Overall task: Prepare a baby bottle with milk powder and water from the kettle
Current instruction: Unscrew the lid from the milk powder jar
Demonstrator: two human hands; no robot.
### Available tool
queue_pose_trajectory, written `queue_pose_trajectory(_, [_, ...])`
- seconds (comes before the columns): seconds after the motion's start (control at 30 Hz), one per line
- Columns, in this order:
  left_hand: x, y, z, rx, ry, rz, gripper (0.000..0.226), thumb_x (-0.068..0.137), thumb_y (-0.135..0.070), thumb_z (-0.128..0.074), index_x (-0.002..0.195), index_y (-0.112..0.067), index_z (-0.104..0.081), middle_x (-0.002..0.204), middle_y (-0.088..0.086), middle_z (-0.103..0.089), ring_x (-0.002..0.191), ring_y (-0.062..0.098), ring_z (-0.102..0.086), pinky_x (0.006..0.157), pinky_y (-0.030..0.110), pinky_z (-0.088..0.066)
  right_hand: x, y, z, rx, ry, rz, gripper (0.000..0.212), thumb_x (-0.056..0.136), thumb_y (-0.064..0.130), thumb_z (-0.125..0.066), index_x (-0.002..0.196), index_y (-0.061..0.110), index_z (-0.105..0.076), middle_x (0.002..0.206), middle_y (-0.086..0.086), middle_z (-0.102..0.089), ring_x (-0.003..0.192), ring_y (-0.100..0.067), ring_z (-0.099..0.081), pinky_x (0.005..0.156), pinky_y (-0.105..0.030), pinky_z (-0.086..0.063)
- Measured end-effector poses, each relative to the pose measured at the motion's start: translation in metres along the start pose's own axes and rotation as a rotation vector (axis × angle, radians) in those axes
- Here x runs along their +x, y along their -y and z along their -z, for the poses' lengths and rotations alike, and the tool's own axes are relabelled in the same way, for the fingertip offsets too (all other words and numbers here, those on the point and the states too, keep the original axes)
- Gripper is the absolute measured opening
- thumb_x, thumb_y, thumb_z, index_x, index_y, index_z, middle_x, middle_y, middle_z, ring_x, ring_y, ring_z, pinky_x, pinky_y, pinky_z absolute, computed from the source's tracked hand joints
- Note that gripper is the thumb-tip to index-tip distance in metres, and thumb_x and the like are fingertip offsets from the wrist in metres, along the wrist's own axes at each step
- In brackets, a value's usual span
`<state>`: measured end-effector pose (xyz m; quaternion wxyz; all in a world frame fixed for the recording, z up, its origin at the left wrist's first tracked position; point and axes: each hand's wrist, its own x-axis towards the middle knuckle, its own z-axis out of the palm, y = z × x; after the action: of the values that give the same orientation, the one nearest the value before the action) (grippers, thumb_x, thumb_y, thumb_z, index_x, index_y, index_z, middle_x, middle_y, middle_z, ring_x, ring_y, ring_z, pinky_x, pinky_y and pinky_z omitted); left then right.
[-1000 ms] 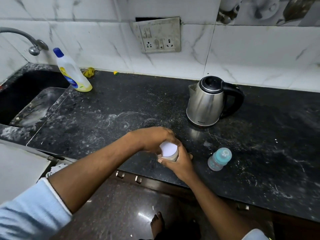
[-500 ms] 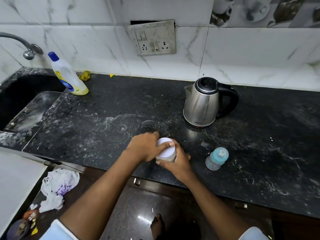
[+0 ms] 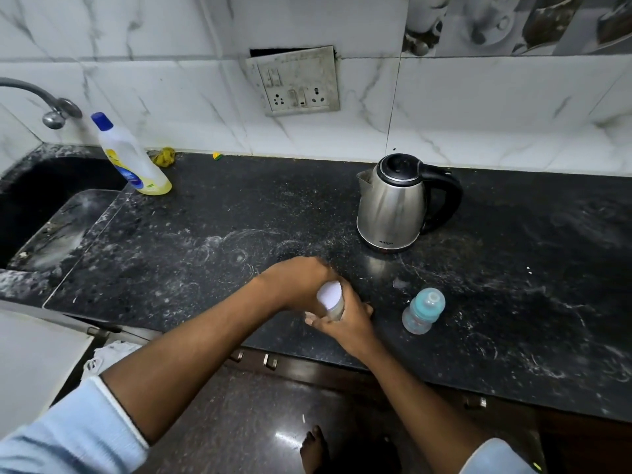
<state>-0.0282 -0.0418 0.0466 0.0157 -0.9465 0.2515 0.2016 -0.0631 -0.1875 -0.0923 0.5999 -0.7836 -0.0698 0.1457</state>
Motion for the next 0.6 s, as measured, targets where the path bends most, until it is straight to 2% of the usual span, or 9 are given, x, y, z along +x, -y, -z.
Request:
queue_pose_trajectory(0.1, [0.002,-0.006,-0.011,-0.015,-0.084,0.166,0.064,0.085,-0.066,-0.077,0.112,-0.009,-0.069,0.109,0.014,-0.075,0.100,0.035,-0.073,0.074,0.035,-0.043,-0.001,0.000,0.000,0.049,0.026,-0.020,0.101,0.069,0.026,-0.099,0.153,0.027,-0.043,0.152,-0.004,-0.053,0.140,-0.016,-0.051,0.115,-0.037,-0.047])
queue_pose_trajectory(0.2, [0.001,-0.011,-0.015,-0.038,-0.103,0.291,0.081,0.089,-0.085,-0.058,0.095,-0.005,-0.067,0.105,0.019,-0.076,0.099,0.039,-0.074,0.074,0.040,-0.046,-0.002,0.001,0.002,-0.018,-0.001,0.013,0.093,0.066,0.033,-0.099,0.144,0.043,-0.049,0.139,0.010,-0.062,0.130,0.000,-0.055,0.106,-0.011,-0.040])
queue_pose_trajectory(0.23, [-0.001,-0.012,-0.015,-0.039,-0.096,0.324,0.083,0.092,-0.088,-0.047,0.086,-0.007,-0.064,0.105,0.021,-0.077,0.100,0.040,-0.074,0.076,0.041,-0.049,-0.002,0.001,0.003,-0.023,-0.002,0.024,0.088,0.065,0.031,-0.098,0.138,0.047,-0.051,0.134,0.013,-0.064,0.126,0.002,-0.057,0.104,-0.012,-0.042])
queue_pose_trajectory(0.3, [-0.005,-0.010,-0.011,-0.090,-0.064,0.396,0.084,0.093,-0.090,-0.030,0.077,-0.012,-0.056,0.109,0.023,-0.077,0.105,0.042,-0.073,0.080,0.044,-0.051,-0.002,0.003,0.003,-0.026,0.007,0.016,0.085,0.066,0.030,-0.098,0.137,0.041,-0.051,0.134,0.009,-0.064,0.127,-0.006,-0.059,0.110,-0.030,-0.047])
queue_pose_trajectory(0.33, [-0.005,-0.007,-0.008,-0.128,-0.047,0.409,0.085,0.093,-0.091,-0.031,0.084,-0.012,-0.061,0.116,0.024,-0.076,0.111,0.042,-0.072,0.085,0.045,-0.052,-0.003,0.004,0.003,-0.029,0.011,0.014,0.087,0.066,0.031,-0.098,0.140,0.035,-0.051,0.136,0.006,-0.063,0.130,-0.011,-0.058,0.114,-0.038,-0.045])
queue_pose_trajectory(0.37, [-0.006,-0.004,-0.004,-0.172,-0.023,0.394,0.083,0.094,-0.088,-0.042,0.106,-0.010,-0.068,0.130,0.023,-0.072,0.123,0.042,-0.068,0.094,0.046,-0.052,-0.003,0.005,0.002,-0.032,0.009,0.019,0.091,0.065,0.034,-0.098,0.143,0.030,-0.051,0.139,0.005,-0.062,0.132,-0.013,-0.056,0.116,-0.040,-0.042])
queue_pose_trajectory(0.43, [-0.008,0.001,0.006,-0.215,0.082,0.251,0.081,0.094,-0.057,-0.077,0.159,-0.019,-0.047,0.164,0.014,-0.048,0.154,0.035,-0.043,0.121,0.045,-0.040,-0.002,0.005,0.002,-0.042,-0.005,0.016,0.096,0.065,0.034,-0.099,0.146,0.028,-0.049,0.143,0.005,-0.059,0.133,-0.011,-0.053,0.117,-0.029,-0.037])
queue_pose_trajectory(0.5, [-0.007,0.000,0.010,-0.134,0.179,0.064,0.095,0.086,-0.025,-0.090,0.165,-0.027,-0.038,0.173,0.008,-0.030,0.162,0.028,-0.026,0.129,0.038,-0.023,-0.002,0.005,0.001,-0.056,-0.016,0.006,0.095,0.065,0.031,-0.100,0.146,0.028,-0.049,0.144,0.002,-0.058,0.134,-0.014,-0.052,0.116,-0.024,-0.037])
queue_pose_trajectory(0.6, [-0.001,-0.009,0.004,0.029,0.165,-0.037,0.086,0.087,-0.019,-0.088,0.161,-0.029,-0.044,0.160,0.005,-0.044,0.147,0.026,-0.044,0.122,0.040,-0.036,-0.002,0.003,0.000,-0.082,-0.025,-0.002,0.089,0.064,0.033,-0.099,0.138,0.037,-0.050,0.141,0.005,-0.060,0.133,-0.011,-0.053,0.114,-0.018,-0.034])
